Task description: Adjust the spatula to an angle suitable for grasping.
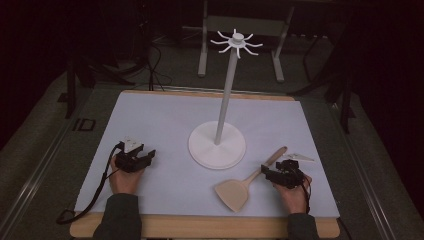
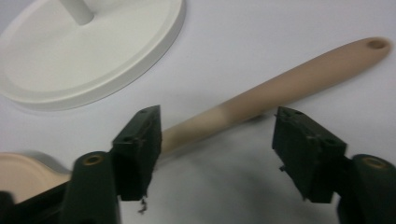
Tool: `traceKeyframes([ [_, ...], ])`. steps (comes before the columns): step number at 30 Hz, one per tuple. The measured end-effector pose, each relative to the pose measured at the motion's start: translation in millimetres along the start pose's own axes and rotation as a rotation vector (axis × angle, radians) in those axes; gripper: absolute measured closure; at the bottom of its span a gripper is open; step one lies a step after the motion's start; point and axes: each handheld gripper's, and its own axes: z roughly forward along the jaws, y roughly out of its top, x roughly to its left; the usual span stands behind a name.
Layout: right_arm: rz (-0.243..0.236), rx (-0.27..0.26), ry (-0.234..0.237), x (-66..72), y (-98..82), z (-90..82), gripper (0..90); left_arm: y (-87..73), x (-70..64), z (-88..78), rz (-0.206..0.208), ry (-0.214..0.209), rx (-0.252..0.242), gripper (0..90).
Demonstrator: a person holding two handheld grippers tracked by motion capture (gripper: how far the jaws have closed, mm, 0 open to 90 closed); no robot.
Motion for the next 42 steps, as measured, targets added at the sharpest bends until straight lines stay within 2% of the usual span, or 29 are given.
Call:
traceKeyframes([
  [7, 0.006, 0.037, 0.013, 11.5, 1.5, 12.3, 25.8, 0.2, 0.0, 0.5, -0.002, 0.001, 0.002, 45.1],
  [11, 0.012, 0.036, 0.006, 15.9, 3.5, 15.4, 23.2, 0.2, -0.2, 0.6, 0.0, 0.003, 0.003, 45.0],
  [12, 0.023, 0.037, -0.003, 18.2, 5.7, 16.9, 21.5, 0.3, -0.3, 0.6, 0.0, 0.003, 0.004, 45.0],
  [17, 0.013, 0.056, -0.036, 24.3, 8.8, 20.4, 17.6, 0.2, -0.4, 0.5, 0.002, 0.003, 0.003, 44.9],
  [19, 0.006, 0.065, -0.069, 26.5, 8.0, 22.0, 15.6, 0.2, -0.4, 0.5, 0.003, 0.003, 0.003, 44.8],
  [21, 0.024, 0.085, -0.097, 26.5, 6.3, 24.4, 15.6, 0.3, -0.5, 0.6, 0.002, 0.003, 0.004, 44.8],
  [23, 0.006, 0.085, -0.103, 26.6, 5.8, 26.6, 15.6, 0.3, -0.6, 0.7, 0.002, 0.003, 0.005, 44.8],
  [28, -0.025, 0.107, -0.123, 28.7, 11.3, 30.2, 22.0, 0.3, -0.8, 0.6, 0.004, 0.004, 0.005, 44.8],
  [32, -0.049, 0.117, -0.118, 28.4, 16.8, 34.2, 26.9, 0.3, -0.7, 0.6, 0.004, 0.004, 0.006, 44.6],
  [41, -0.064, 0.132, -0.102, 26.3, 27.5, 40.3, 38.2, 0.3, -0.6, 0.7, 0.002, 0.002, 0.006, 44.6],
  [42, -0.088, 0.125, -0.113, 25.9, 32.4, 40.3, 45.9, 0.3, -0.6, 0.8, 0.003, 0.002, 0.006, 44.6],
])
